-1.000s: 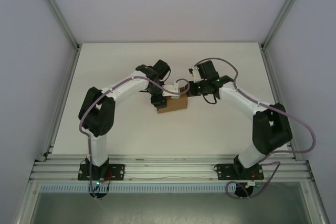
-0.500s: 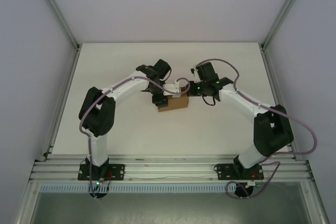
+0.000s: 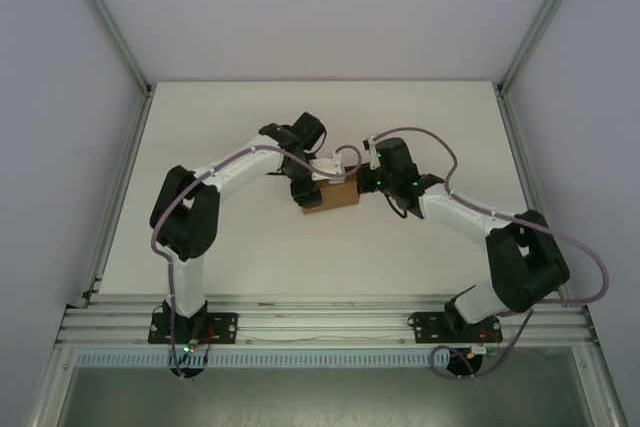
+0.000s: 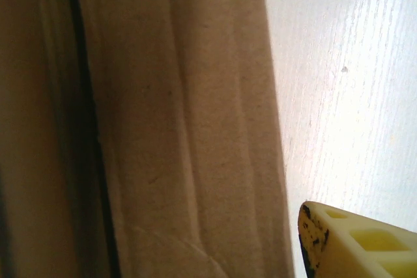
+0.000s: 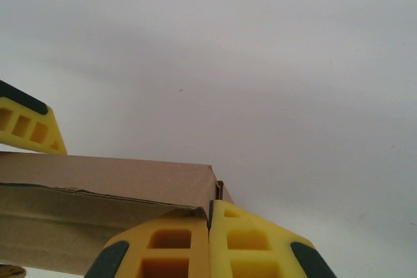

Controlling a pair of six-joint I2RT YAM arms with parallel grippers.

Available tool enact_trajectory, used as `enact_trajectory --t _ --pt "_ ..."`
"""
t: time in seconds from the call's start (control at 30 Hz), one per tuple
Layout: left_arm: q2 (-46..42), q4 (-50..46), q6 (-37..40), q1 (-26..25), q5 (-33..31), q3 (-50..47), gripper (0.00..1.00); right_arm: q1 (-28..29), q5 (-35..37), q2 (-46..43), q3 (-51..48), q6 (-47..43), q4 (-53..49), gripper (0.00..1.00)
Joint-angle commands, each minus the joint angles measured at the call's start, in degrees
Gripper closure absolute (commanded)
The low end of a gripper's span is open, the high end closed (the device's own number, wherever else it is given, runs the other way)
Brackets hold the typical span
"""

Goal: Assemble paper box

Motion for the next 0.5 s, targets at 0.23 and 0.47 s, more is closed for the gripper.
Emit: enact_trajectory --t 0.23,0.47 --pt "-16.4 15.7 -23.0 0.5 -12.5 -11.8 0.00 3.9 8.3 0.2 -0.3 1.1 -7.2 1.00" --pt "-22.6 20.4 -41.5 2.0 -17.1 -21.3 0.18 5.2 10.3 0.3 1.4 4.5 -9.1 1.00"
